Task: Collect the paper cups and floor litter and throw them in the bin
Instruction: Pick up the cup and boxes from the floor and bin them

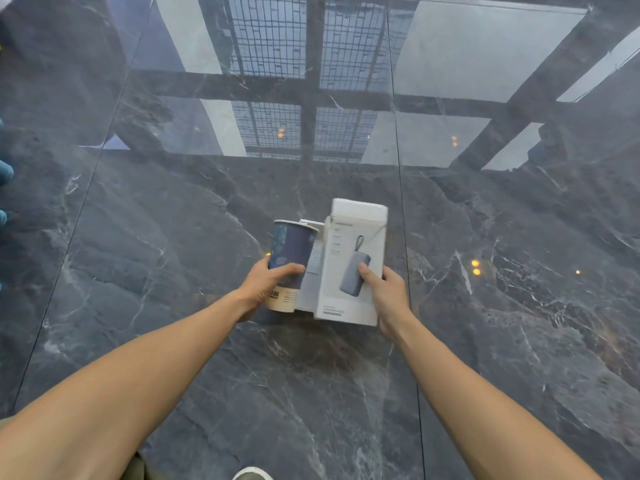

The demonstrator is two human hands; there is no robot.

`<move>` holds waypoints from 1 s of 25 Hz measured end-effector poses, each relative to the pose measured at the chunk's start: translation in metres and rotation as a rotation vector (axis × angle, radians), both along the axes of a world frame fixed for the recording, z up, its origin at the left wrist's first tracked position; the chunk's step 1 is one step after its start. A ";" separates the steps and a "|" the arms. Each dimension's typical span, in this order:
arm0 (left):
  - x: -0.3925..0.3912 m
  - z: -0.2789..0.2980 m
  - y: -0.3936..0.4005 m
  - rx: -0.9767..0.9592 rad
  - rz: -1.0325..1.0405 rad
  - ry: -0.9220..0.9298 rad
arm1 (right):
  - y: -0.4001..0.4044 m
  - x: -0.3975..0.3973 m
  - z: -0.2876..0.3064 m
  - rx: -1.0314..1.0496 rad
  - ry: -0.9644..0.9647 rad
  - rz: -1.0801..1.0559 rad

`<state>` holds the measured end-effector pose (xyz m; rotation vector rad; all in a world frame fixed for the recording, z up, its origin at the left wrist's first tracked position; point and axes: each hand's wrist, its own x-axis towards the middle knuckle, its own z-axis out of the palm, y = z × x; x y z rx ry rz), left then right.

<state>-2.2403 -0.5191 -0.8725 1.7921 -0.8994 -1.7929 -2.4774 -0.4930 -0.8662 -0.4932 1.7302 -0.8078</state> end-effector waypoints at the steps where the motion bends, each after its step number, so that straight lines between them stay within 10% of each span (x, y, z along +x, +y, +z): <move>1: -0.001 0.000 -0.001 0.024 0.026 0.049 | -0.001 0.007 -0.003 0.022 0.008 0.052; 16: -0.038 0.015 0.005 0.114 -0.110 0.215 | 0.019 -0.010 -0.015 0.149 -0.102 0.043; 25: -0.064 0.130 0.004 -0.019 0.026 0.256 | -0.008 -0.030 0.098 0.075 -0.173 0.070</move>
